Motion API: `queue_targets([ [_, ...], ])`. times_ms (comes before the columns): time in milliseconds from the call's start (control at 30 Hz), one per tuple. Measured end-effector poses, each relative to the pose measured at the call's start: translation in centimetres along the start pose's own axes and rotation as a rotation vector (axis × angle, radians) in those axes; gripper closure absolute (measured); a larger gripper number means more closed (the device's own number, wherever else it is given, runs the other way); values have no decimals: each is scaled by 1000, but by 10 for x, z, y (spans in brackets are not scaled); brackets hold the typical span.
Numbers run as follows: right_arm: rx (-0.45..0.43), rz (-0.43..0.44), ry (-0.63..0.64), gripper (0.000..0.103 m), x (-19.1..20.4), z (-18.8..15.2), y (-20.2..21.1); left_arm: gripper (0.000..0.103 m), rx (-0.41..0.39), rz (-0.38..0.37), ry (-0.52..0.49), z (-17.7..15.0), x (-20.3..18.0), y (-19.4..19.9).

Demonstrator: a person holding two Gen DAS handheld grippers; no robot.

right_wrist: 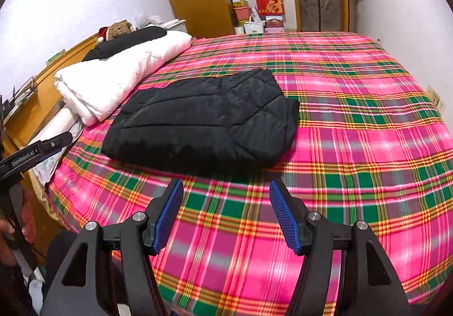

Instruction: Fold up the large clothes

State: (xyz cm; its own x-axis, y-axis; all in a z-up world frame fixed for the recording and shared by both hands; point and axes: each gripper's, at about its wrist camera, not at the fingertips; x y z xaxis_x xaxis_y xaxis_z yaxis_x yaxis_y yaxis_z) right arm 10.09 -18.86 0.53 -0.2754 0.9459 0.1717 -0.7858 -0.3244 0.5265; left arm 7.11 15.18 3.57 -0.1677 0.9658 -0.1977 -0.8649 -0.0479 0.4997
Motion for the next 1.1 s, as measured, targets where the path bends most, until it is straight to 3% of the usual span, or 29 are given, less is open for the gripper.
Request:
queue_targets([
  [233, -19, -9, 50, 35, 17, -11, 21, 42, 5, 12, -46, -19, -11, 26],
  [433, 2, -4, 69, 35, 25, -15, 17, 42, 30, 42, -105, -33, -17, 26],
  [1100, 13, 9, 99, 35, 40, -18, 19, 42, 34, 13, -71, -39, -15, 33],
])
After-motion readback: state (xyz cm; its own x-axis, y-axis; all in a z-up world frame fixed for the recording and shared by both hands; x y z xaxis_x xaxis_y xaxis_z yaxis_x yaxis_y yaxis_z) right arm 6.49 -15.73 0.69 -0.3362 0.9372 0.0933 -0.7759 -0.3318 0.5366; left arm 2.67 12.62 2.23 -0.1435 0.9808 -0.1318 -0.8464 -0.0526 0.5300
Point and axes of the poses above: each gripper's, at about its wrist camera, not at the fingertips, and y roughly against the way its jaws point, x to its left, z to its top, and after that the axes turned 13 degrees about -x, right-handed
